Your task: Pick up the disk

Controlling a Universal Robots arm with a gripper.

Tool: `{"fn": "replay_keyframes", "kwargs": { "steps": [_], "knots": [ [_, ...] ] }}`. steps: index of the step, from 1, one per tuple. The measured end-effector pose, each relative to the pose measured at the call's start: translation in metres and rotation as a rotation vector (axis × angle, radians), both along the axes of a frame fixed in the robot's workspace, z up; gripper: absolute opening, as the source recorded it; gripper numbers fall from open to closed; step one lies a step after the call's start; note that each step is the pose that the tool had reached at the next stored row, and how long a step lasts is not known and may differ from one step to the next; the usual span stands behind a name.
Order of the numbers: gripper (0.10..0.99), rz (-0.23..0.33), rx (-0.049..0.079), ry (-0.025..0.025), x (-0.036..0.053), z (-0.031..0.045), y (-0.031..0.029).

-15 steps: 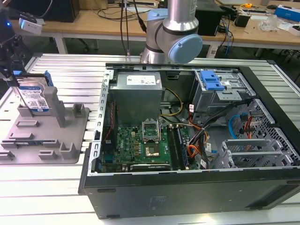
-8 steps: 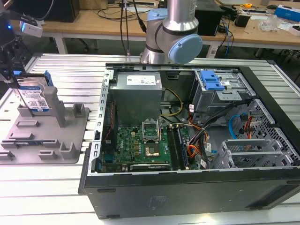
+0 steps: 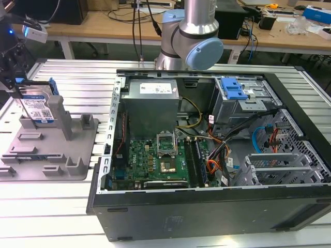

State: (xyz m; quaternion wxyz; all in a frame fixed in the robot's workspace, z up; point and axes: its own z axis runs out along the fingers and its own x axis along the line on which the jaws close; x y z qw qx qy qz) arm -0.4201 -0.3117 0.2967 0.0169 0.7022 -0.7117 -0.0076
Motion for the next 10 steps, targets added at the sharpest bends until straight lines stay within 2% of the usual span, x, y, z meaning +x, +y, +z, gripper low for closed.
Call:
{"fn": "replay_keyframes", "kwargs": {
  "steps": [10],
  "knots": [
    [0.471, 0.0, 0.0, -0.0002, 0.0, -0.0009, 0.0005]
  ]
}}
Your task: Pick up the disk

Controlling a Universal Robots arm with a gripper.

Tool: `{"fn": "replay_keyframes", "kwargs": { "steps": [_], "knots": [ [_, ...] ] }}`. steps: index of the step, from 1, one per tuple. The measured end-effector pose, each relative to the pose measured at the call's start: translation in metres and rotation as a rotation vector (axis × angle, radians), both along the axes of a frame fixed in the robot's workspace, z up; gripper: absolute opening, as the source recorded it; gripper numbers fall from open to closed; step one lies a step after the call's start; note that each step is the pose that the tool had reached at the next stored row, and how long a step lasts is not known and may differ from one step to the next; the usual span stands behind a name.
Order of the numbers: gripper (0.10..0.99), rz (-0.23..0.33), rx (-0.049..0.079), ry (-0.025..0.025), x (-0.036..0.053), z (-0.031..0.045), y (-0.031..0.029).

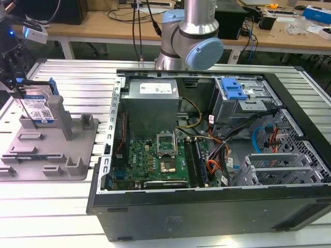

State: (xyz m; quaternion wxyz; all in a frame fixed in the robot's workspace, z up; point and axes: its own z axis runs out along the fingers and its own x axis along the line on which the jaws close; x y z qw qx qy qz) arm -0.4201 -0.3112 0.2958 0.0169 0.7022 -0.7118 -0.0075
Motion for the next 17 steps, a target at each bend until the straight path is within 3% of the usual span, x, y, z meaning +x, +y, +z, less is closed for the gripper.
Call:
{"fn": "replay_keyframes", "kwargs": {
  "steps": [9, 10, 17],
  "knots": [
    [0.471, 0.0, 0.0, 0.0001, -0.0005, -0.0005, 0.0001],
    [0.392, 0.0, 0.0, 0.0002, -0.0005, -0.0005, 0.0001],
    [0.369, 0.0, 0.0, 0.0002, -0.0008, -0.0011, 0.0001]
  ]
}}
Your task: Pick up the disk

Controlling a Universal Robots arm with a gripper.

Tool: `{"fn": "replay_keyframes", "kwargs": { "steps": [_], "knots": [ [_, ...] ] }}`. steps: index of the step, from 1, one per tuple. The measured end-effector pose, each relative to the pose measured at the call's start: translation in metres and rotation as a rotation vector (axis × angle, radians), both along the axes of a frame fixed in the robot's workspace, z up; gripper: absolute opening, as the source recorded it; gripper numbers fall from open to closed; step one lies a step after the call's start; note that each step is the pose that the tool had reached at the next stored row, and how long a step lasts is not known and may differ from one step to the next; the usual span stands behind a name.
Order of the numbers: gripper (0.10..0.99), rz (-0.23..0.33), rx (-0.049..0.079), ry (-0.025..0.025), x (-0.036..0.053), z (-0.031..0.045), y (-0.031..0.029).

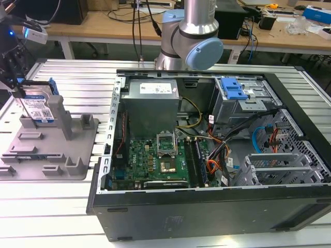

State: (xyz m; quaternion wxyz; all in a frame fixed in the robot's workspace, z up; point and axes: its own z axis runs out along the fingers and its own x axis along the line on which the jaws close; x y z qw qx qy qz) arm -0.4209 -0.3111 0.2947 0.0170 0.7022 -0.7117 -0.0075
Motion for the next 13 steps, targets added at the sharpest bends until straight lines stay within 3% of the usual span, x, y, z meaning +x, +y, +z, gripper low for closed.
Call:
{"fn": "replay_keyframes", "kwargs": {
  "steps": [3, 7, 10, 13],
  "knots": [
    [0.369, 0.0, 0.0, -0.0004, 0.0, 0.0006, 0.0],
    [0.369, 0.0, 0.0, -0.0003, 0.0, 0.0143, 0.0],
    [0.369, 0.0, -0.001, -0.0001, 0.0, 0.0437, -0.0006],
    [0.369, 0.0, 0.0, -0.0002, 0.0, 0.0684, -0.001]
  ]
}}
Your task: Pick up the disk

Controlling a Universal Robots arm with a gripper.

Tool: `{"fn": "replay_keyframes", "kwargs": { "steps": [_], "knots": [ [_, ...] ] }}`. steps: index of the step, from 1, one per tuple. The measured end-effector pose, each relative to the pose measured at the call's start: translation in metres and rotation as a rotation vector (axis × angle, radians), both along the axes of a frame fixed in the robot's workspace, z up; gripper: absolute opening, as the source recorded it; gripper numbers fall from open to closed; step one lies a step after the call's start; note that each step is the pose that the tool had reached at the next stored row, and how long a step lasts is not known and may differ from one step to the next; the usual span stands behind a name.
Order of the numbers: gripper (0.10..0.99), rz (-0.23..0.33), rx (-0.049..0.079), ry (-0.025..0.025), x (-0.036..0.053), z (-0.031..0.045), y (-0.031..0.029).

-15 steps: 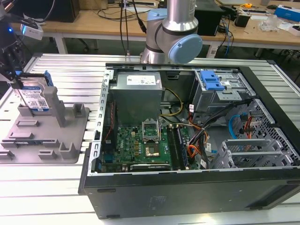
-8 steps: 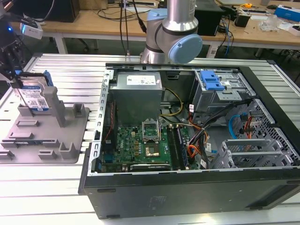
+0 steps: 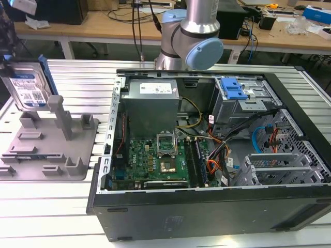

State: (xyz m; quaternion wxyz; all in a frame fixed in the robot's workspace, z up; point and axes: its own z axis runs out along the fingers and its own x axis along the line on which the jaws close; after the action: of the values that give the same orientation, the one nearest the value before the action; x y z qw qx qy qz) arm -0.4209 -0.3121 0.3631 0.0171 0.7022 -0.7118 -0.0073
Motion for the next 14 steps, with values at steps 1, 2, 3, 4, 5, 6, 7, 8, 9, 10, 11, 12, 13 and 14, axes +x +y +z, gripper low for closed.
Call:
{"fn": "replay_keyframes", "kwargs": {
  "steps": [1, 2, 3, 4, 5, 6, 7, 8, 9, 10, 11, 12, 13, 14],
  "knots": [
    [0.369, 0.0, 0.0, 0.0002, 0.0, 0.0046, -0.0001],
    [0.369, 0.0, 0.0, 0.0, 0.0, 0.0105, -0.0003],
    [0.369, 0.0, 0.0, 0.0, 0.0, 0.0147, -0.0004],
    [0.369, 0.0, 0.0, 0.0002, 0.0, 0.0219, -0.0006],
    [0.369, 0.0, 0.0, 0.0001, 0.0, 0.0266, -0.0007],
    [0.369, 0.0, 0.0, 0.0, 0.0, 0.0311, -0.0008],
    [0.369, 0.0, 0.0, 0.0, 0.0, 0.0363, -0.0009],
    [0.369, 0.0, 0.0, 0.0001, 0.0, 0.0411, -0.0009],
    [0.369, 0.0, 0.0, 0.0, 0.0, 0.0472, -0.001],
    [0.369, 0.0, 0.0, 0.0001, 0.0, 0.0518, -0.0011],
    [0.369, 0.0, 0.0, 0.0001, 0.0, 0.0581, -0.0012],
    [0.369, 0.0, 0.0, 0.0, 0.0, 0.0627, -0.0012],
    [0.369, 0.0, 0.0, 0.0001, 0.0, 0.0705, -0.0014],
    [0.369, 0.0, 0.0, 0.0002, 0.0, 0.081, -0.0016]
  ]
}}
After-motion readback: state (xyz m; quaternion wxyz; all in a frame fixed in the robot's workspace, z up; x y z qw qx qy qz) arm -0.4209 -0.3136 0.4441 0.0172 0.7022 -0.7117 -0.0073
